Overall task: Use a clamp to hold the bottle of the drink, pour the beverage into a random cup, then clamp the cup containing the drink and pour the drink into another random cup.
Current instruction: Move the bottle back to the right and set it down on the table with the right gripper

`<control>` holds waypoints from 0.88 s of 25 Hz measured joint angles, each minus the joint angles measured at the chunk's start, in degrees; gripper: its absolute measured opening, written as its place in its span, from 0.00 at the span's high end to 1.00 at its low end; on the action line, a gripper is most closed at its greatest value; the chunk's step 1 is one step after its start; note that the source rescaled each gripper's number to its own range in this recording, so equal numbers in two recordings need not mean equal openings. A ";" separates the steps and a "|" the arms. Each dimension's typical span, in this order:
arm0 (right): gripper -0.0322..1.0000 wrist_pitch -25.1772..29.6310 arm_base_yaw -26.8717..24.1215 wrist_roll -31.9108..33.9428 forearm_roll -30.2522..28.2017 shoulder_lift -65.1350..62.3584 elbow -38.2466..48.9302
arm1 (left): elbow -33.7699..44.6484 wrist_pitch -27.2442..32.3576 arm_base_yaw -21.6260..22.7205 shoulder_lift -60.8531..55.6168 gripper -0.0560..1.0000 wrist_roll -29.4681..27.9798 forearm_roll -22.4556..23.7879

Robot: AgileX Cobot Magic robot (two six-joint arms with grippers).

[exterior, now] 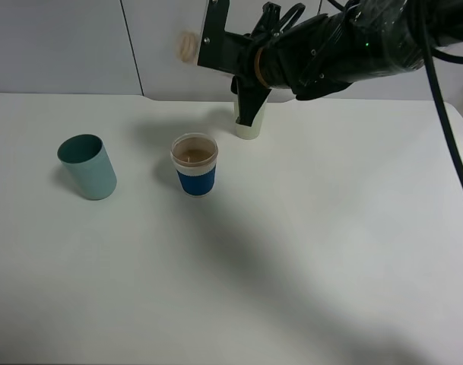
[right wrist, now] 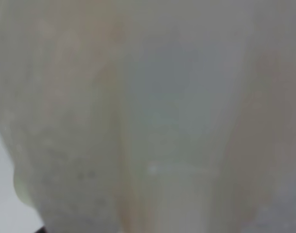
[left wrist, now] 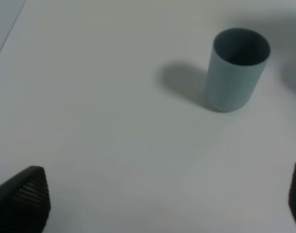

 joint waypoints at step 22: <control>0.97 2.74 -3.84 16.32 28.29 -9.30 0.00 | 0.00 0.00 0.00 0.00 0.00 0.00 0.00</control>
